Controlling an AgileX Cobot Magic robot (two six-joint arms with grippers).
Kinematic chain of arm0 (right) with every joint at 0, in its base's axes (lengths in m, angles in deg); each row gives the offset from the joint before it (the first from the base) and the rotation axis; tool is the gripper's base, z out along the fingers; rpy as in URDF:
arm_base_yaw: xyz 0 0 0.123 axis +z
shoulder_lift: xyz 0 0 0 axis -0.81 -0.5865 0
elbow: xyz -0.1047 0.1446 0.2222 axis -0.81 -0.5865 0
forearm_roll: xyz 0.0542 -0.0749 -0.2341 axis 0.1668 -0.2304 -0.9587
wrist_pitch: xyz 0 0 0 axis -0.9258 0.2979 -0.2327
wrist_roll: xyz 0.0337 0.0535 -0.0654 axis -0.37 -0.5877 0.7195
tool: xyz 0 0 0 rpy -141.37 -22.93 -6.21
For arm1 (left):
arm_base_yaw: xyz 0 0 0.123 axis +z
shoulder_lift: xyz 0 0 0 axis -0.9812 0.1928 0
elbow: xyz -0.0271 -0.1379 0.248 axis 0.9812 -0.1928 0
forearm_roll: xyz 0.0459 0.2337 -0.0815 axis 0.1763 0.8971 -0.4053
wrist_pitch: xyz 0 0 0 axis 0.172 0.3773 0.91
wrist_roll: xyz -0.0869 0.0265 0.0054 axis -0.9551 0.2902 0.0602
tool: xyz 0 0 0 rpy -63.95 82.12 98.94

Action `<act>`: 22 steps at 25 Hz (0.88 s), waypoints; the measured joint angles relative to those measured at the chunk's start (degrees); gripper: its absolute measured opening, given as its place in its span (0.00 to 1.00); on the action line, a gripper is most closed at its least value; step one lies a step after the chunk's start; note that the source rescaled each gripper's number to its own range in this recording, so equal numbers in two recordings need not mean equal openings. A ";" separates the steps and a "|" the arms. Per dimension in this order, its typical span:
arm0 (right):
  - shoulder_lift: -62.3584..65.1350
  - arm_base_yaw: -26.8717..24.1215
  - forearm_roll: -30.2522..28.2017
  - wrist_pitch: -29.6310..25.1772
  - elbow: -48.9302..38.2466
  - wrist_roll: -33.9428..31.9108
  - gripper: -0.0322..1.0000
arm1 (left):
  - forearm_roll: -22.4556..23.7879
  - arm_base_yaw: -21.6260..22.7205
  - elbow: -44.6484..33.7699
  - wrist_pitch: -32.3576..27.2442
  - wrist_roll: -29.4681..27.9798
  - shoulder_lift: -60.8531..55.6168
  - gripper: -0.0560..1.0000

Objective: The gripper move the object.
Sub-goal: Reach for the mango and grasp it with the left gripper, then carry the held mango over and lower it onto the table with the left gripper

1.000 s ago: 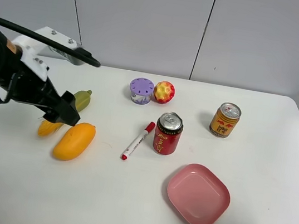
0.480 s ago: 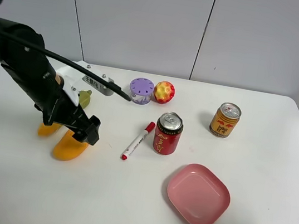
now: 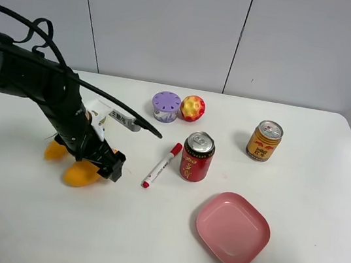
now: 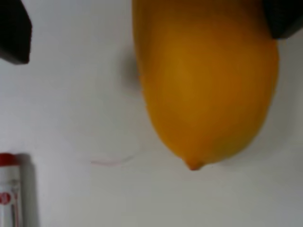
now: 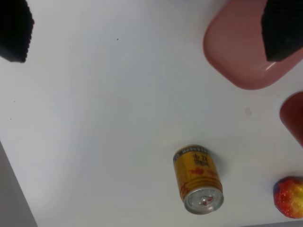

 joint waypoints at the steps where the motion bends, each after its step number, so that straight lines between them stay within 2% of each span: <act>1: 0.00 0.00 0.00 0.00 0.00 0.00 1.00 | 0.00 0.00 0.00 0.51 0.00 0.74 1.00; 13: 0.00 0.00 0.00 0.00 0.00 0.00 1.00 | 0.05 0.00 0.00 1.99 0.00 5.12 1.00; 14: 0.00 0.00 0.00 0.00 0.00 0.00 1.00 | 0.32 0.00 0.00 2.06 0.05 5.12 0.96; 15: 0.00 0.00 0.00 0.00 0.00 0.00 1.00 | 0.67 0.00 0.00 2.06 0.05 5.16 0.87; 16: 0.00 0.00 0.00 0.00 0.00 0.00 1.00 | 0.93 0.00 0.00 2.06 0.05 5.23 0.70; 17: 0.00 0.00 0.00 0.00 0.00 0.00 1.00 | 1.08 0.00 0.00 2.06 0.05 5.23 0.46; 18: 0.00 0.00 0.00 0.00 0.00 0.00 1.00 | 1.14 0.00 0.00 2.06 0.05 5.23 0.16; 19: 0.00 0.00 0.00 0.00 0.00 0.00 1.00 | 1.36 0.00 0.00 1.94 0.12 5.30 0.05; 22: 0.00 0.00 0.00 0.00 0.00 0.00 1.00 | 1.36 0.06 0.00 1.52 0.19 5.30 0.07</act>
